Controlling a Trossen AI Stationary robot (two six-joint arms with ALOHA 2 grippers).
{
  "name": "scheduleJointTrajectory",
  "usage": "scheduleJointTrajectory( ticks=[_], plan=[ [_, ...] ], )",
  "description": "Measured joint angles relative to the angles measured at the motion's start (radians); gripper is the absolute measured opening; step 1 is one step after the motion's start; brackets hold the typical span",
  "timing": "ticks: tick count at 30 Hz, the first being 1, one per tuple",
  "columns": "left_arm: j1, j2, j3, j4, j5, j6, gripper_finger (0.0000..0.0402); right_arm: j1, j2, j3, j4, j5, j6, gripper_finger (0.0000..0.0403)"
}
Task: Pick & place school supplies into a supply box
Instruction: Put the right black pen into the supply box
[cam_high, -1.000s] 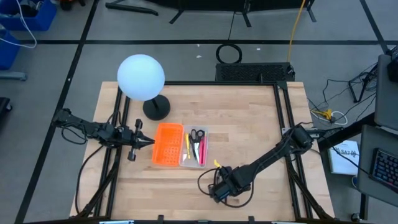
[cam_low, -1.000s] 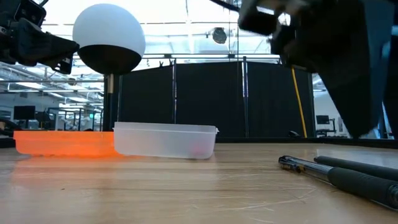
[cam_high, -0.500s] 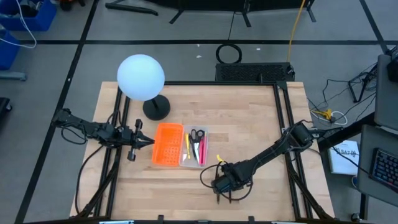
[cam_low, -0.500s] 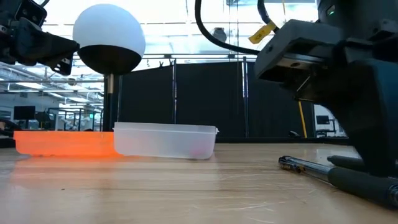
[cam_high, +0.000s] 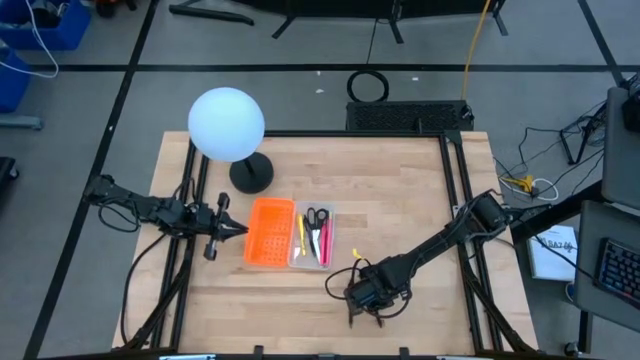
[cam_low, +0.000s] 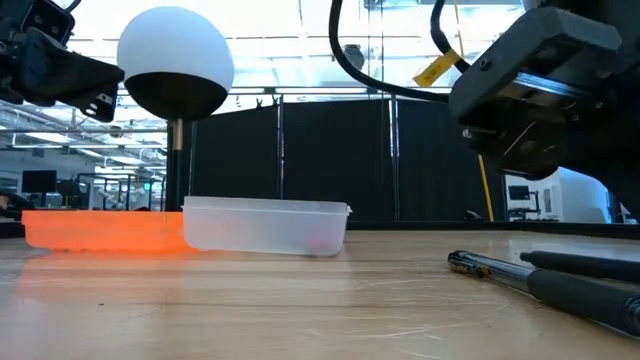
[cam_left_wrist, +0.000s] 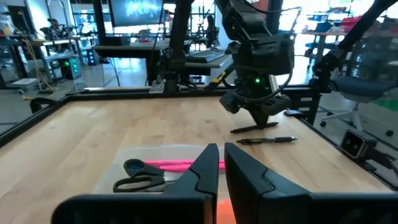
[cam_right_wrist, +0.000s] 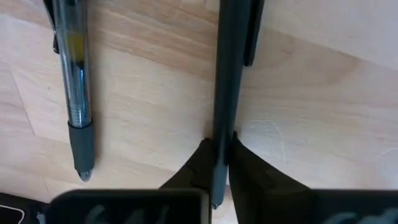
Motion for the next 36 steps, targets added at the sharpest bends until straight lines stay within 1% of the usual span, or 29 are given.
scheduleJointTrajectory(
  ticks=[3, 5, 8, 11, 15, 17, 19, 21, 24, 27, 30, 36],
  plan=[
    [0.000, 0.000, 0.000, 0.000, 0.004, -0.008, 0.0035, -0.010, -0.018, -0.005, 0.006, 0.010, -0.033, 0.0020],
    [0.000, 0.000, 0.000, -0.001, 0.004, -0.008, 0.0035, -0.015, -0.050, -0.005, 0.019, 0.042, -0.039, 0.0019],
    [0.000, 0.000, 0.000, -0.001, 0.004, -0.009, 0.0035, -0.019, -0.117, -0.005, 0.037, 0.171, -0.042, 0.0019],
    [0.000, 0.000, 0.000, -0.001, 0.004, -0.009, 0.0035, -0.021, -0.193, -0.013, 0.014, 0.340, -0.042, 0.0019],
    [0.000, 0.000, 0.000, -0.001, 0.004, -0.010, 0.0035, -0.025, -0.295, -0.008, 0.053, 0.479, -0.028, 0.0019],
    [0.000, 0.000, 0.000, -0.001, 0.004, -0.011, 0.0035, -0.035, -0.331, -0.008, 0.092, 0.550, -0.048, 0.0019],
    [0.000, 0.000, 0.000, -0.001, 0.004, -0.008, 0.0035, -0.059, -0.355, -0.008, 0.170, 0.626, -0.089, 0.0019],
    [0.000, 0.000, 0.000, -0.001, 0.004, -0.001, 0.0035, -0.093, -0.371, -0.008, 0.259, 0.666, -0.149, 0.0019],
    [0.000, 0.000, 0.000, -0.001, 0.004, -0.001, 0.0035, -0.157, -0.366, -0.006, 0.408, 0.660, -0.272, 0.0019],
    [0.000, 0.000, 0.000, -0.001, 0.004, -0.001, 0.0035, -0.242, -0.333, -0.004, 0.533, 0.641, -0.385, 0.0019],
    [0.000, 0.002, 0.000, -0.001, 0.004, -0.001, 0.0035, -0.321, -0.280, -0.005, 0.583, 0.547, -0.435, 0.0019],
    [0.000, 0.001, 0.000, -0.002, 0.006, -0.002, 0.0035, -0.422, -0.143, 0.021, 0.589, 0.349, -0.426, 0.0019]
  ],
)
